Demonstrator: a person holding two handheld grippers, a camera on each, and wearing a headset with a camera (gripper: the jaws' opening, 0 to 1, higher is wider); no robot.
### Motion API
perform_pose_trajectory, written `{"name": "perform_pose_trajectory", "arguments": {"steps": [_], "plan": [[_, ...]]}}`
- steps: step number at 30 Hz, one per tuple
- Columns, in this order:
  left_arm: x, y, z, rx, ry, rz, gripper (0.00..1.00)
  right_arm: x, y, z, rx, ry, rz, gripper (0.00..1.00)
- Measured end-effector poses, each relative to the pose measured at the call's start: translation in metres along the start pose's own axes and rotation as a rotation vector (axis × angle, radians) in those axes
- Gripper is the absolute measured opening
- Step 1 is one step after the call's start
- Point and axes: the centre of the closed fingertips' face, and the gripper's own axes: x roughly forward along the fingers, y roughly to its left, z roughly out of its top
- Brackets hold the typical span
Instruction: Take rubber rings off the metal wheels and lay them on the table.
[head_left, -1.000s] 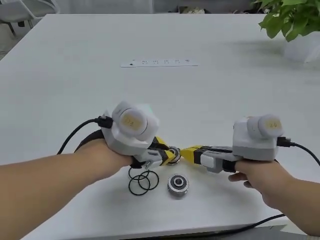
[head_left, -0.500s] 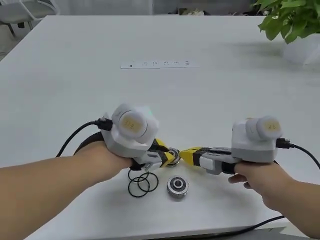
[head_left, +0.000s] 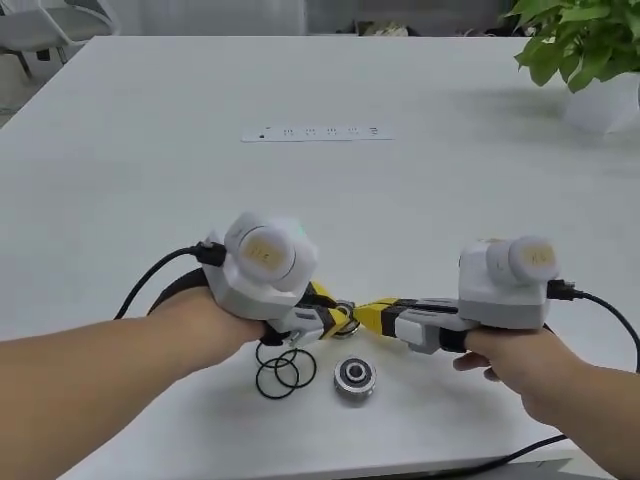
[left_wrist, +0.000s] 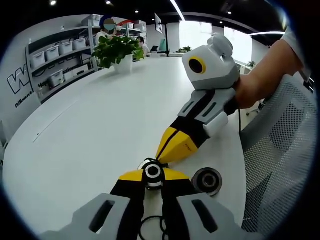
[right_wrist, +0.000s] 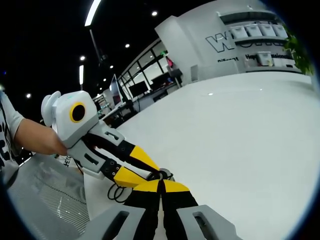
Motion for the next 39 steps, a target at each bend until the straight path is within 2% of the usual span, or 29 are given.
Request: {"name": "perform_pose_trajectory", "arguments": {"steps": [14, 16, 18, 25, 34, 39], "plan": [[0.000, -0.001, 0.000, -0.001, -0.001, -0.002, 0.07, 0.003, 0.005, 0.000, -0.003, 0.002, 0.018, 0.00], [0.000, -0.001, 0.000, -0.002, -0.002, -0.001, 0.07, 0.003, 0.013, 0.007, 0.005, -0.028, 0.059, 0.00], [0.000, -0.001, 0.000, -0.003, -0.003, -0.001, 0.07, 0.003, 0.012, 0.006, -0.021, -0.017, 0.047, 0.00], [0.000, -0.001, 0.000, -0.005, -0.005, 0.001, 0.07, 0.003, 0.010, 0.004, -0.024, -0.016, 0.040, 0.00], [0.000, 0.000, 0.002, -0.024, -0.029, 0.012, 0.08, 0.001, 0.001, 0.000, 0.011, -0.014, 0.017, 0.00], [0.001, 0.000, 0.002, -0.023, -0.026, 0.009, 0.08, 0.001, 0.002, 0.001, 0.010, -0.016, 0.017, 0.00]]}}
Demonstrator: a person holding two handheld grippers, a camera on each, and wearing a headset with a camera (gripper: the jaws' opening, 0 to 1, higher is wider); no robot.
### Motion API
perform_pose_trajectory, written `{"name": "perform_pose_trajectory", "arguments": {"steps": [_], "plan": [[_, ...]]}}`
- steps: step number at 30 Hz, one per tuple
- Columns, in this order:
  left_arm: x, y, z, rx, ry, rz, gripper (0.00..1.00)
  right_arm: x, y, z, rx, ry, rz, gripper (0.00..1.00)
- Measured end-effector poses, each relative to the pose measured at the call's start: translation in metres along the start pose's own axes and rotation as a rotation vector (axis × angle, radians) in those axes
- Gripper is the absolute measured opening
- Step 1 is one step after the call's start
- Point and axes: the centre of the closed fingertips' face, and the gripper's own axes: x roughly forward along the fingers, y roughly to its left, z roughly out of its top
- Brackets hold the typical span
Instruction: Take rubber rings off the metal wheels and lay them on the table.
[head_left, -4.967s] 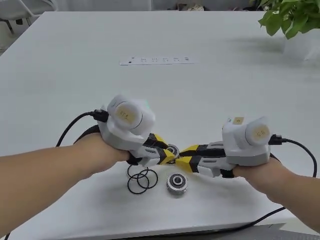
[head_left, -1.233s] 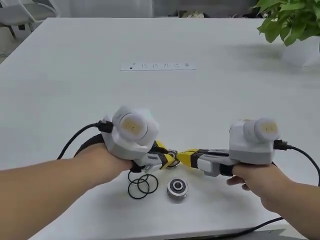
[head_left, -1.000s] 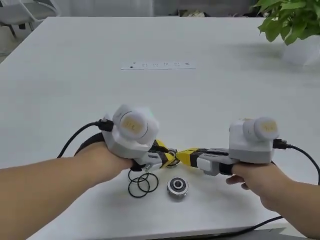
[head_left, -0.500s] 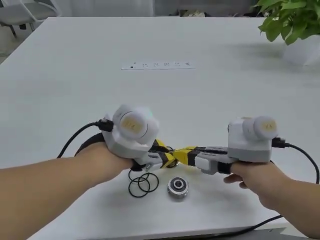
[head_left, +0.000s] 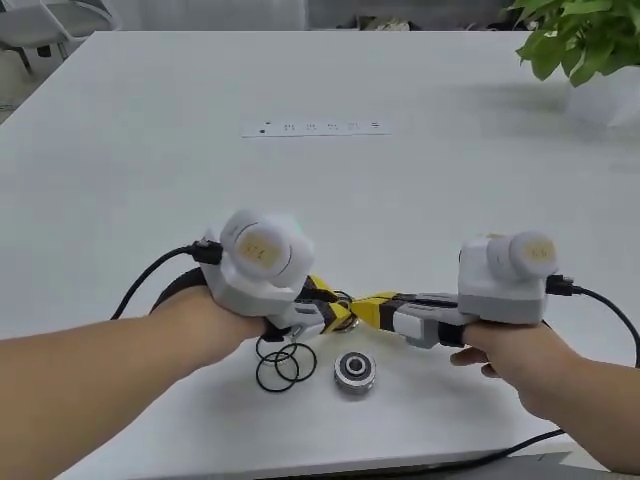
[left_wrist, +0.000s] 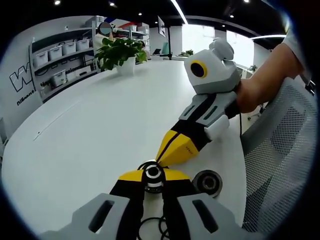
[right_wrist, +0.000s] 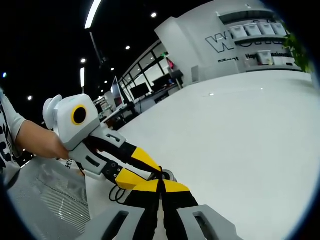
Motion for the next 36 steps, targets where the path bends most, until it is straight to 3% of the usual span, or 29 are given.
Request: {"name": "perform_pose_trajectory", "arguments": {"steps": [7, 14, 25, 36], "plan": [[-0.002, -0.001, -0.001, 0.024, 0.015, -0.013, 0.09, 0.000, 0.001, 0.002, 0.006, -0.006, 0.005, 0.00], [-0.006, -0.005, -0.002, 0.040, 0.022, -0.037, 0.17, -0.002, 0.002, 0.006, 0.012, -0.016, 0.013, 0.00], [-0.023, -0.009, 0.011, 0.027, -0.033, -0.047, 0.25, -0.004, 0.009, 0.014, 0.017, -0.039, 0.034, 0.00], [-0.044, -0.006, 0.016, 0.028, -0.064, -0.034, 0.33, -0.005, 0.016, 0.022, 0.021, -0.059, 0.054, 0.00]]}}
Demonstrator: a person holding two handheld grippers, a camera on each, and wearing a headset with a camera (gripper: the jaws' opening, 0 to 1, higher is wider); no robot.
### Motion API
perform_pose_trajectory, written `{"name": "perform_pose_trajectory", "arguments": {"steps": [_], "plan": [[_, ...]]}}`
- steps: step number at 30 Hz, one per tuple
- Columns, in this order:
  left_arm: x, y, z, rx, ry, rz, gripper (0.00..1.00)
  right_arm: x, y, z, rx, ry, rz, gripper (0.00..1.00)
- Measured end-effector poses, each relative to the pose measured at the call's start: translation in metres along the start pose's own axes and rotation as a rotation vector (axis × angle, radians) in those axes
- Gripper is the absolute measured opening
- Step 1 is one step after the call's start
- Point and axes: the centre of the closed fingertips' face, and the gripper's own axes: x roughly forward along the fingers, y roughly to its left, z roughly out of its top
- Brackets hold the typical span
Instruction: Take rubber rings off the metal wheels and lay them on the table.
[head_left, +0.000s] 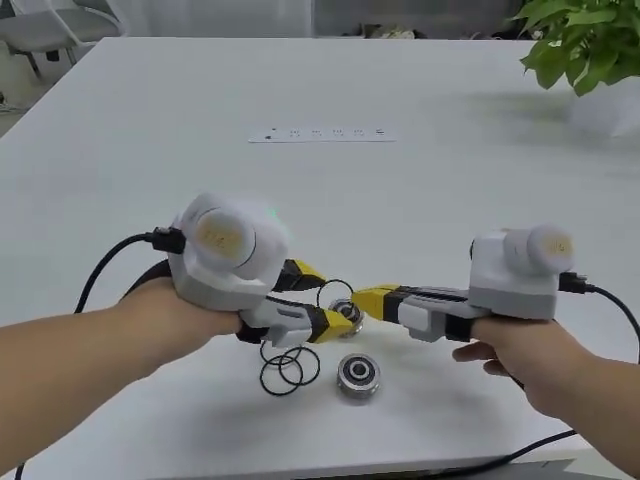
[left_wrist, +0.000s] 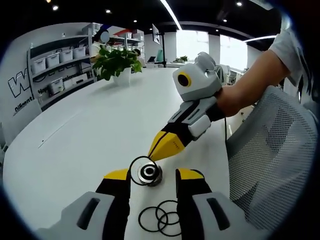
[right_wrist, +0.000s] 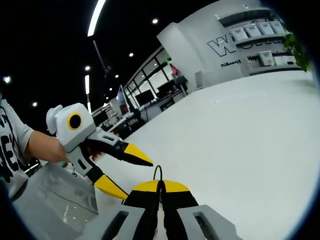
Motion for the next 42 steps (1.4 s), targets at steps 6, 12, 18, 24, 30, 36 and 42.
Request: {"name": "perform_pose_trajectory", "arguments": {"steps": [6, 12, 18, 24, 30, 36, 42], "plan": [[-0.013, 0.002, 0.006, -0.003, -0.021, 0.014, 0.38, 0.000, 0.004, 0.007, -0.002, -0.014, 0.009, 0.00], [-0.024, 0.002, 0.009, -0.009, -0.040, 0.013, 0.42, 0.001, 0.011, 0.014, -0.006, -0.024, 0.021, 0.00], [-0.037, 0.004, 0.009, -0.017, -0.052, 0.016, 0.46, 0.002, 0.018, 0.018, -0.007, -0.030, 0.037, 0.00], [-0.051, 0.007, 0.007, -0.017, -0.059, 0.028, 0.50, 0.007, 0.022, 0.020, -0.005, -0.034, 0.056, 0.00], [-0.062, 0.007, 0.004, -0.017, -0.060, 0.040, 0.53, 0.010, 0.028, 0.022, 0.000, -0.027, 0.079, 0.00], [-0.070, 0.007, -0.002, -0.027, -0.057, 0.050, 0.56, 0.012, 0.032, 0.022, 0.009, -0.014, 0.099, 0.00], [-0.077, 0.007, -0.005, -0.044, -0.064, 0.061, 0.59, 0.014, 0.037, 0.018, 0.022, 0.010, 0.115, 0.00]]}}
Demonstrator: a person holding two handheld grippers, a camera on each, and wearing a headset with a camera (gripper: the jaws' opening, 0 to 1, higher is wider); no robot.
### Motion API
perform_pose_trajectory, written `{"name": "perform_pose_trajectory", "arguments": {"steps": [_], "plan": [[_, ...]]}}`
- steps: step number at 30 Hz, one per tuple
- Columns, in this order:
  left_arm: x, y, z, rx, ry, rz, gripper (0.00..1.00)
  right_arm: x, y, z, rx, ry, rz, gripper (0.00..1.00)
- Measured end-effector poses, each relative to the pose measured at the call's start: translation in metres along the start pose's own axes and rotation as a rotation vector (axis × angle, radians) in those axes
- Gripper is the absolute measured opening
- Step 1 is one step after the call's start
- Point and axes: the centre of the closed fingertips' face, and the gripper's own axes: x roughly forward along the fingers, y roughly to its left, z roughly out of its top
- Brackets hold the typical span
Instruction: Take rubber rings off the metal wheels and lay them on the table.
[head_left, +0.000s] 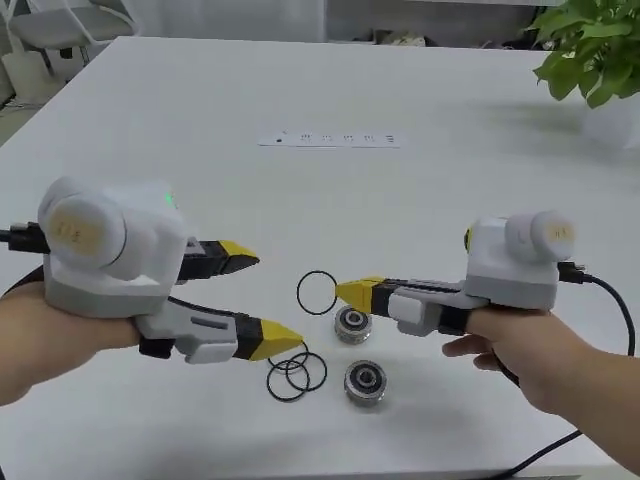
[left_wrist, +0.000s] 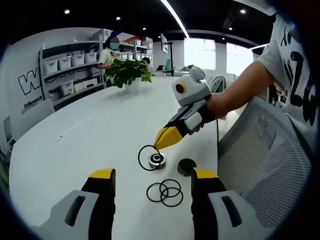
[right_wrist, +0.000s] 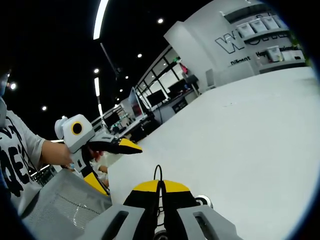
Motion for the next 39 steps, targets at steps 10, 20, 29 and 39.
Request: {"name": "perform_pose_trajectory", "arguments": {"steps": [10, 20, 29, 39], "plan": [[-0.008, -0.001, -0.003, -0.012, -0.001, 0.009, 0.64, 0.005, 0.007, -0.009, 0.024, 0.041, 0.030, 0.00], [-0.015, -0.001, -0.008, -0.016, 0.000, 0.019, 0.65, 0.012, 0.014, -0.024, 0.040, 0.102, 0.057, 0.00], [-0.019, -0.001, -0.012, -0.015, 0.005, 0.026, 0.65, 0.015, 0.022, -0.038, 0.067, 0.158, 0.077, 0.00], [-0.021, 0.000, -0.015, -0.020, 0.010, 0.030, 0.65, 0.014, 0.018, -0.052, 0.098, 0.217, 0.067, 0.00]]}}
